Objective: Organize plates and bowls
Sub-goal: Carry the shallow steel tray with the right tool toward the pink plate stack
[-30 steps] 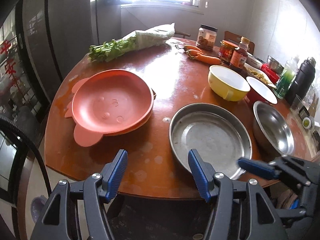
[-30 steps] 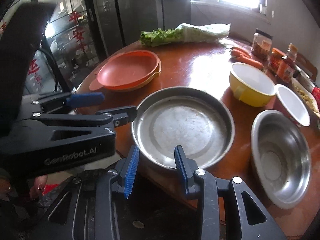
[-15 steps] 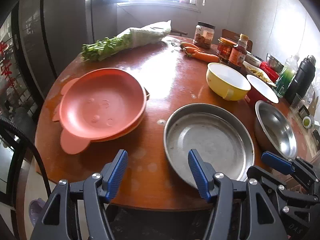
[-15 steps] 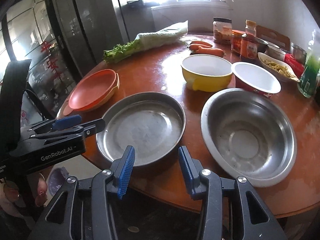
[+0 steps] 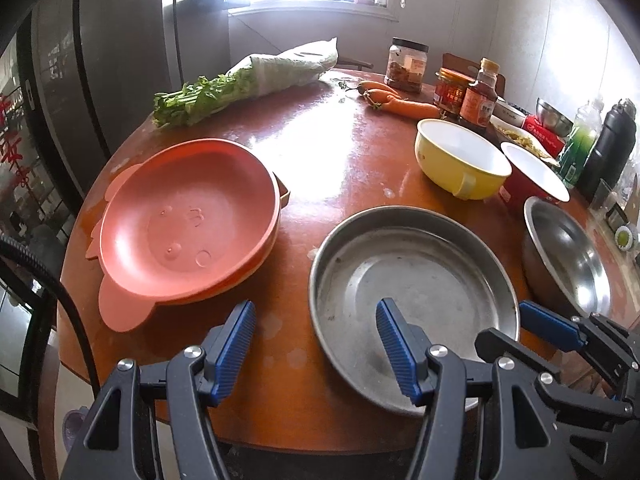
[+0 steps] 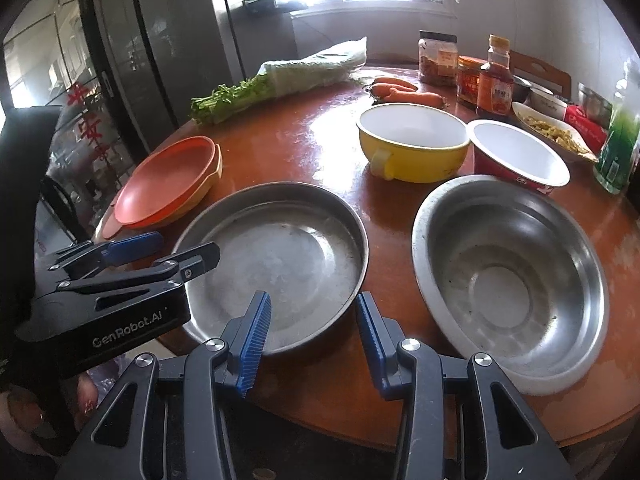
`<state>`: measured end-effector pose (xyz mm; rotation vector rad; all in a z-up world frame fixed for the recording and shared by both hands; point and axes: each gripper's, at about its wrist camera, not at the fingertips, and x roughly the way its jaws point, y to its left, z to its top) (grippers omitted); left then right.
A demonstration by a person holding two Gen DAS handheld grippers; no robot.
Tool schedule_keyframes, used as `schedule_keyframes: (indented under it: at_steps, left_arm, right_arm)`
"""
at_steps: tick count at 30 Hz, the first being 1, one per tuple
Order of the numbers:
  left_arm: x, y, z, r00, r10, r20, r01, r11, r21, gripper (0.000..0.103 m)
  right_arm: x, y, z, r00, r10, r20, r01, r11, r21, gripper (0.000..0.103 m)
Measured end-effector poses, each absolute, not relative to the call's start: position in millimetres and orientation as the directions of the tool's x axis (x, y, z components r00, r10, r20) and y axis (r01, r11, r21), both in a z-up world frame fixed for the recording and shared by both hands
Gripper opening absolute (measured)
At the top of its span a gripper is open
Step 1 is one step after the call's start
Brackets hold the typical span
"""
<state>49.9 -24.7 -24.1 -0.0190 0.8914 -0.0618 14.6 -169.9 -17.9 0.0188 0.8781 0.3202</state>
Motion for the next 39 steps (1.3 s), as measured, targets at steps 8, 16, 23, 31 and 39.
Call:
schedule_keyframes:
  at_steps: [8, 16, 23, 31, 39]
  left_arm:
    - [56, -29, -31, 0.626, -0.045, -0.779, 0.054, 0.998, -0.014, 0.054]
    - [50, -32, -29, 0.629, -0.052, -0.776, 0.060, 0.998, -0.019, 0.044]
    - [40, -34, -22, 0.642, -0.046, -0.765, 0.061, 0.998, -0.010, 0.044]
    - [26, -34, -12, 0.662, -0.042, -0.748, 0.054, 0.999, -0.009, 0.044]
    - [21, -30, 6, 0.699, -0.040, -0.714, 0.045, 0.999, -0.011, 0.044]
  right_arm:
    - [25, -161, -22, 0.617, 0.253, -0.745, -0.259, 0.959, 0.112, 0.035]
    - [29, -158, -27, 0.618, 0.236, -0.750, -0.270, 0.959, 0.080, 0.025]
    - [22, -159, -23, 0.621, 0.243, -0.746, -0.278, 0.957, 0.080, 0.025]
    - [10, -160, -13, 0.637, 0.256, -0.727, -0.287, 0.954, 0.085, 0.025]
    - [3, -157, -1, 0.655, 0.275, -0.704, -0.304, 0.948, 0.088, 0.025]
